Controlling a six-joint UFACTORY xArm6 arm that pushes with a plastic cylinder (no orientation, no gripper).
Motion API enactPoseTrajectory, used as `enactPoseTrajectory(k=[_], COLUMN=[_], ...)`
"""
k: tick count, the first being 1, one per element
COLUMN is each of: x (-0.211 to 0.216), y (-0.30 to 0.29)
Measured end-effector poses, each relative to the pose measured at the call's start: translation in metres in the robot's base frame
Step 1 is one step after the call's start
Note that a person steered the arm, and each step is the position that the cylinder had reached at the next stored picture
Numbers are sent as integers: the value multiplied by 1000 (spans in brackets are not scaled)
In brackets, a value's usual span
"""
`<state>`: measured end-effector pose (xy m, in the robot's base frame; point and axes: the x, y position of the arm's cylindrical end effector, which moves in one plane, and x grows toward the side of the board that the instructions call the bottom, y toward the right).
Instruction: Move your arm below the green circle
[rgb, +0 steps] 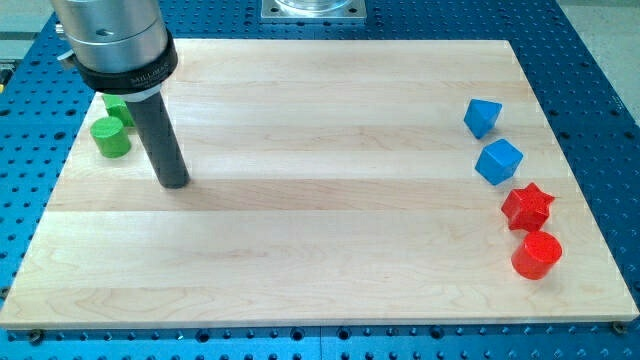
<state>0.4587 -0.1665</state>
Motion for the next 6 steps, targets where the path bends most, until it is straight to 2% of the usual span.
enactPoseTrajectory(k=[6], x=[-1], y=[-1])
